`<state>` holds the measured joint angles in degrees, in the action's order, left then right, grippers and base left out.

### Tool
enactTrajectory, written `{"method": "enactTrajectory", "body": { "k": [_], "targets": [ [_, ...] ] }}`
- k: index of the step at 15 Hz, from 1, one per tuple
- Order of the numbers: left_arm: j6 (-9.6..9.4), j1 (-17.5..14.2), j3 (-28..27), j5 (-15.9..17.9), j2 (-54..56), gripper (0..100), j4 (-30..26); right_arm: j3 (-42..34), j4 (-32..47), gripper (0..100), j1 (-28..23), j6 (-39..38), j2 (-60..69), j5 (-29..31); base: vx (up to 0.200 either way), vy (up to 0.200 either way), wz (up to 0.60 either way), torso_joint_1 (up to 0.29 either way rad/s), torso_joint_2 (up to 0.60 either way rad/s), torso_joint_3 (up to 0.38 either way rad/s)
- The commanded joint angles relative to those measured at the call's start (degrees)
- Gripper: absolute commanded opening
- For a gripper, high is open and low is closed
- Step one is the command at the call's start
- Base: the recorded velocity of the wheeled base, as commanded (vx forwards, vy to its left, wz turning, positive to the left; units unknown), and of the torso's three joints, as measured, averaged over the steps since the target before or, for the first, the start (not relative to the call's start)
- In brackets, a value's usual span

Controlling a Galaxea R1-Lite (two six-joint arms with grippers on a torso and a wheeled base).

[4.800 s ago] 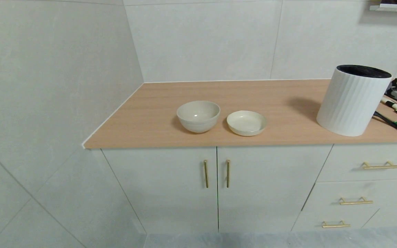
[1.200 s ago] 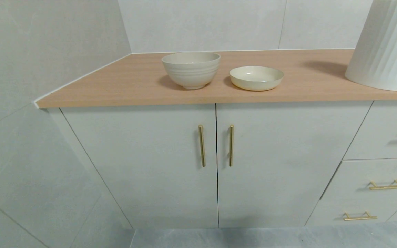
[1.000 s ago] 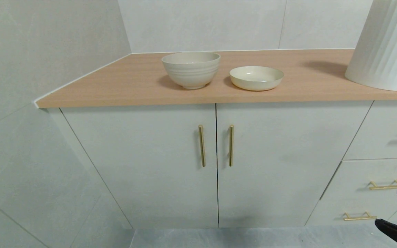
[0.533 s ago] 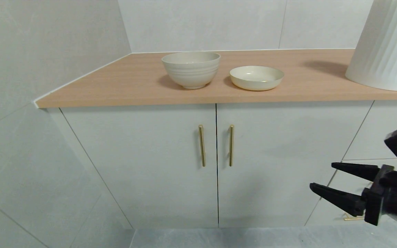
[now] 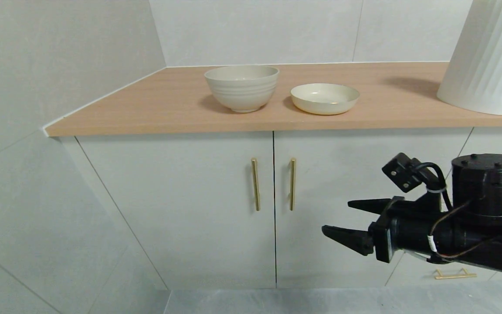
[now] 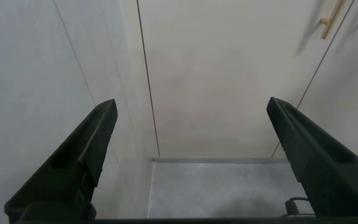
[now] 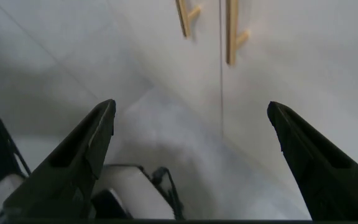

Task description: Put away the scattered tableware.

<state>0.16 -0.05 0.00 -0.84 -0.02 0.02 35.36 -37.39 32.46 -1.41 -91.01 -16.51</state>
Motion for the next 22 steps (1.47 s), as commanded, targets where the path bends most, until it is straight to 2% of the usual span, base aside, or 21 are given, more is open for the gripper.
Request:
{"method": "enactTrajectory", "body": {
  "k": [1, 6, 9, 13, 22],
  "targets": [
    [0.02, -0.04, 0.00, -0.04, 0.02, 100, 0.06, 3.75, -1.63, 100, 0.76, -1.84, -5.84, -0.02, 0.000, 0.000, 0.00, 0.000, 0.00, 0.000],
    [0.02, -0.04, 0.00, -0.04, 0.02, 100, 0.06, 10.25, -3.66, 100, 1.90, -11.68, -12.61, -0.19, 0.000, 0.000, 0.00, 0.000, 0.00, 0.000],
    [0.02, -0.04, 0.00, -0.04, 0.02, 100, 0.06, 10.43, -10.69, 100, 2.87, -19.15, -15.68, -0.11, 0.000, 0.000, 0.00, 0.000, 0.00, 0.000],
    [0.02, -0.04, 0.00, -0.04, 0.02, 100, 0.06, 10.51, -19.21, 100, 2.87, -19.50, -20.25, 0.25, 0.000, 0.000, 0.00, 0.000, 0.00, 0.000],
    [0.02, -0.04, 0.00, -0.04, 0.02, 100, 0.06, 15.79, -20.71, 100, 2.96, -19.86, -25.62, 0.16, 0.000, 0.000, 0.00, 0.000, 0.00, 0.000]
  ]
}}
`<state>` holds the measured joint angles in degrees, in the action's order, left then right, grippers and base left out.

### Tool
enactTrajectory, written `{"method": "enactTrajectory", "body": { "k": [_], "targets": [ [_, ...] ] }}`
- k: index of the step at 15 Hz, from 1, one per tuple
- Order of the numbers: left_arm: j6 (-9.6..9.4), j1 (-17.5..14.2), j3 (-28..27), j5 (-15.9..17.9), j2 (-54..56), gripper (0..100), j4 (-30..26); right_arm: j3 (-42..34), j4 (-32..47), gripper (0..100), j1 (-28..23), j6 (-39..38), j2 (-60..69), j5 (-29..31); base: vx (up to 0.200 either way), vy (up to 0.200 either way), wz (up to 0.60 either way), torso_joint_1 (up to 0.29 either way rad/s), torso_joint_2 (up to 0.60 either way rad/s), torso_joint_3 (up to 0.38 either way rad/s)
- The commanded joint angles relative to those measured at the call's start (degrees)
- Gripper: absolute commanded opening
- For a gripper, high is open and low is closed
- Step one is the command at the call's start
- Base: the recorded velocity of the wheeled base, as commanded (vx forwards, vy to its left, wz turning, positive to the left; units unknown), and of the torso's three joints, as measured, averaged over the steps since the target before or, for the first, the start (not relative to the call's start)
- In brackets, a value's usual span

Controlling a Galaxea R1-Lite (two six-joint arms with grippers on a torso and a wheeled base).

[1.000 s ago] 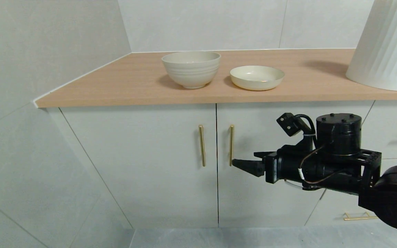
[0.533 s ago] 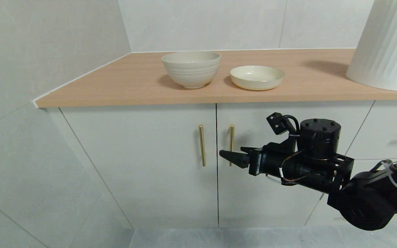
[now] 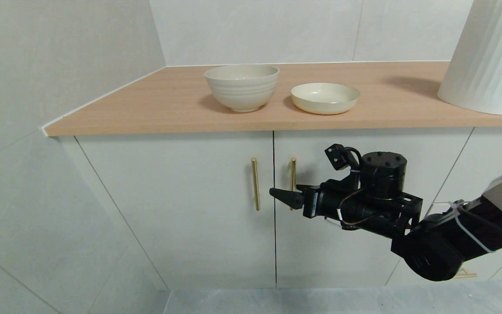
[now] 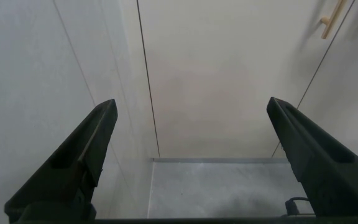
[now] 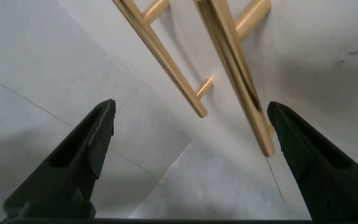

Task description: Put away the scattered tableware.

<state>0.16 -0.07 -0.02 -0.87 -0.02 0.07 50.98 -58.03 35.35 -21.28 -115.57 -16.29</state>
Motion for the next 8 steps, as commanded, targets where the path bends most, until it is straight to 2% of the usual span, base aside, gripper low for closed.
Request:
{"method": "enactTrajectory", "body": {
  "k": [1, 8],
  "targets": [
    [0.02, -0.01, 0.02, -0.01, 0.02, 100, 0.01, 0.43, -0.95, 100, 0.16, 0.10, -1.86, -0.06, 0.000, 0.000, 0.00, 0.000, 0.00, 0.000],
    [0.02, -0.01, 0.02, -0.01, 0.02, 100, 0.01, 1.67, -4.64, 100, 0.59, 0.02, -4.67, -0.06, 0.000, 0.000, 0.00, 0.000, 0.00, 0.000]
  ]
}}
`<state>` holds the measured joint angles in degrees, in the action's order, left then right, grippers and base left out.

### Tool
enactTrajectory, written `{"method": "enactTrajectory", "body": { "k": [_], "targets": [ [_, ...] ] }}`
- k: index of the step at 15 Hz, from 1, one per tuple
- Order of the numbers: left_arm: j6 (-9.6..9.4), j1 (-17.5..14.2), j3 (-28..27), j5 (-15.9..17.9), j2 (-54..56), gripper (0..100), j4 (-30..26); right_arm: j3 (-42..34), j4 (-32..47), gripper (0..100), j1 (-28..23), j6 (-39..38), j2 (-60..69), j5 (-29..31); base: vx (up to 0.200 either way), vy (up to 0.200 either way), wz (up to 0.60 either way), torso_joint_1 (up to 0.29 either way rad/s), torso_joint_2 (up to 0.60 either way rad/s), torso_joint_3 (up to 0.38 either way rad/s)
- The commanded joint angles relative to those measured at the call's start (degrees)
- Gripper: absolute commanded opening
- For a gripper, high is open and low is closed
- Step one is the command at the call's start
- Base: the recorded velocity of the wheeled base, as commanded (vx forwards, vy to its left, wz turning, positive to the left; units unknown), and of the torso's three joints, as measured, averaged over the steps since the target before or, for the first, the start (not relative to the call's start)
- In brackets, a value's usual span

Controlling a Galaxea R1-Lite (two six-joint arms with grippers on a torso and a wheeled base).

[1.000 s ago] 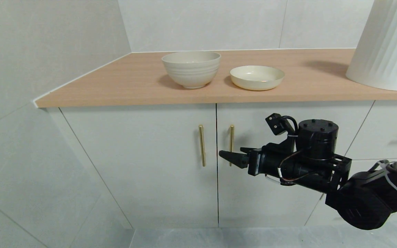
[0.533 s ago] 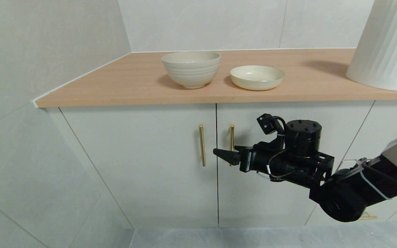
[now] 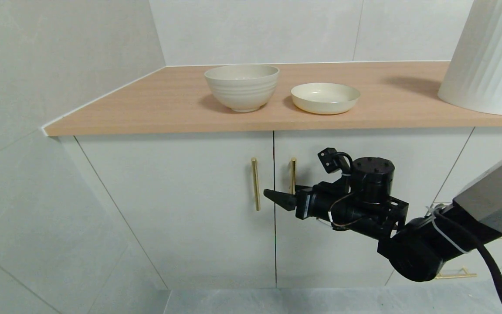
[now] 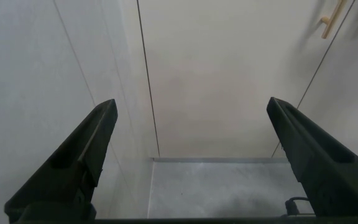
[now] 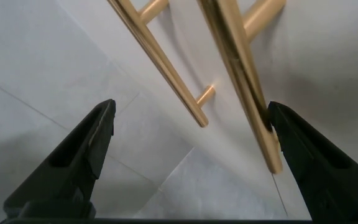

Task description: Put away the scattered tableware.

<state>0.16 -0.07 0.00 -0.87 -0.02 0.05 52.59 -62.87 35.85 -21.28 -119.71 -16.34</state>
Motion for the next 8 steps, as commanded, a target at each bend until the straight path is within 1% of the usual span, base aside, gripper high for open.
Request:
{"method": "enactTrajectory", "body": {
  "k": [1, 2, 4, 7, 8],
  "targets": [
    [0.02, -0.01, 0.00, -0.01, 0.02, 100, 0.04, 0.06, -1.47, 100, 0.62, -0.25, -1.31, -0.10, 0.000, 0.000, 0.00, 0.000, 0.00, 0.000],
    [0.02, -0.01, 0.00, -0.01, 0.02, 100, 0.04, -0.21, -3.58, 100, 1.50, -2.09, -1.67, -0.28, 0.000, 0.000, 0.00, 0.000, 0.00, 0.000],
    [0.02, -0.01, 0.00, -0.01, 0.02, 100, 0.04, -0.73, -4.98, 100, 2.47, -4.47, -1.40, -0.36, 0.000, 0.000, 0.00, 0.000, 0.00, 0.000],
    [0.02, -0.01, 0.00, -0.01, 0.02, 100, 0.04, -1.79, -5.07, 100, 2.47, -4.64, -0.61, -0.36, 0.000, 0.000, 0.00, 0.000, 0.00, 0.000],
    [0.02, -0.01, 0.00, -0.01, 0.02, 100, 0.04, -3.37, -5.07, 100, 2.47, -4.64, 0.97, -0.54, 0.000, 0.000, 0.00, 0.000, 0.00, 0.000]
  ]
}}
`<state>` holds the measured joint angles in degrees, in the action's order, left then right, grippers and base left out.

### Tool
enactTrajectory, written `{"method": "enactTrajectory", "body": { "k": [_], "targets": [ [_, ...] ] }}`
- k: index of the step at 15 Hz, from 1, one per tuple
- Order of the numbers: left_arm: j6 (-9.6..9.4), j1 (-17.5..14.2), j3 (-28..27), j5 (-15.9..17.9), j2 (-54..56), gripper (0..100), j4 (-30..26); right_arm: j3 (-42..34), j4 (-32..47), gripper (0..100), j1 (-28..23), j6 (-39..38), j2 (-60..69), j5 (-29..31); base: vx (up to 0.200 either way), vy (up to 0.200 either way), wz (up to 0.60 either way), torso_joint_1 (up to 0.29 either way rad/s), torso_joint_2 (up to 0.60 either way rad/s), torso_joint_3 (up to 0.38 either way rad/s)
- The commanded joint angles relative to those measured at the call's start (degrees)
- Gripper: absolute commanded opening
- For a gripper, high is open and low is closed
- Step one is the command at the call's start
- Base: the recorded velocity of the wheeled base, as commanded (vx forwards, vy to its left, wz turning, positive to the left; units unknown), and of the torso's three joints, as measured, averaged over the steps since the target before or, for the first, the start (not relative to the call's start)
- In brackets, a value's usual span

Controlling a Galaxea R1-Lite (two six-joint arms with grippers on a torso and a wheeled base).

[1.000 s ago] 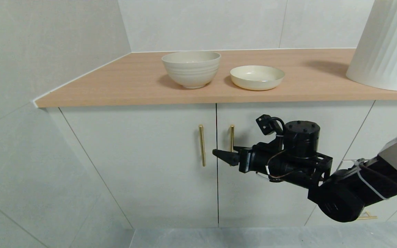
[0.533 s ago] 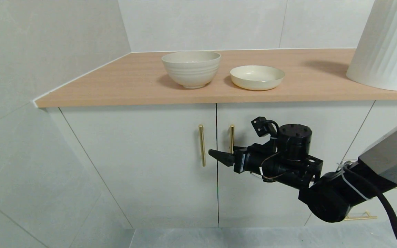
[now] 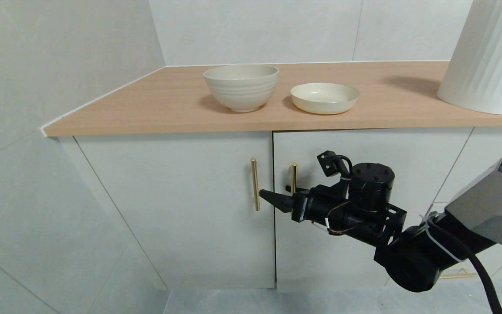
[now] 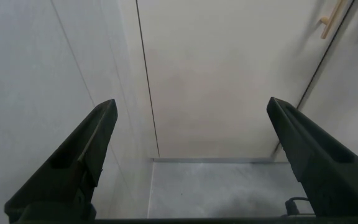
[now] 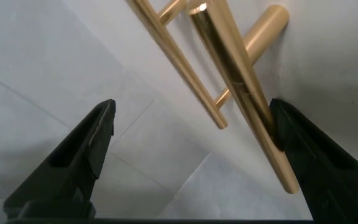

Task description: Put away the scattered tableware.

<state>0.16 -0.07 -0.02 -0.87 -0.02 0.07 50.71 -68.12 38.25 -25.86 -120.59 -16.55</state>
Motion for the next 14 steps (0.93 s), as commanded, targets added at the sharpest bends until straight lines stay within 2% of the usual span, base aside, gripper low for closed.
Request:
{"method": "enactTrajectory", "body": {
  "k": [1, 3, 6, 11, 14],
  "targets": [
    [0.02, -0.01, 0.02, -0.01, 0.02, 100, -0.07, -2.81, 0.18, 100, 0.07, -0.07, 2.99, -0.76, 0.000, 0.000, 0.00, 0.000, 0.00, 0.000],
    [0.02, -0.01, 0.02, -0.01, 0.02, 100, 0.01, -5.80, 0.18, 100, 0.07, 0.02, 5.36, -2.87, 0.000, 0.000, 0.00, 0.000, 0.00, 0.000],
    [0.02, -0.01, 0.02, -0.01, 0.02, 100, 0.01, -12.22, 0.18, 100, -0.29, 0.10, 10.90, -11.13, 0.000, 0.000, 0.00, 0.000, 0.00, 0.000],
    [-0.07, -0.01, 0.02, -0.01, 0.02, 100, 0.01, -16.61, 0.18, 100, -0.29, 0.46, 14.94, -13.06, 0.000, 0.000, 0.00, 0.000, 0.00, 0.000],
    [-0.07, -0.01, -0.06, -0.36, 0.02, 100, 0.37, -19.78, 0.18, 100, -0.37, 0.54, 17.76, -17.11, 0.000, 0.000, 0.00, 0.000, 0.00, 0.000]
  ]
}}
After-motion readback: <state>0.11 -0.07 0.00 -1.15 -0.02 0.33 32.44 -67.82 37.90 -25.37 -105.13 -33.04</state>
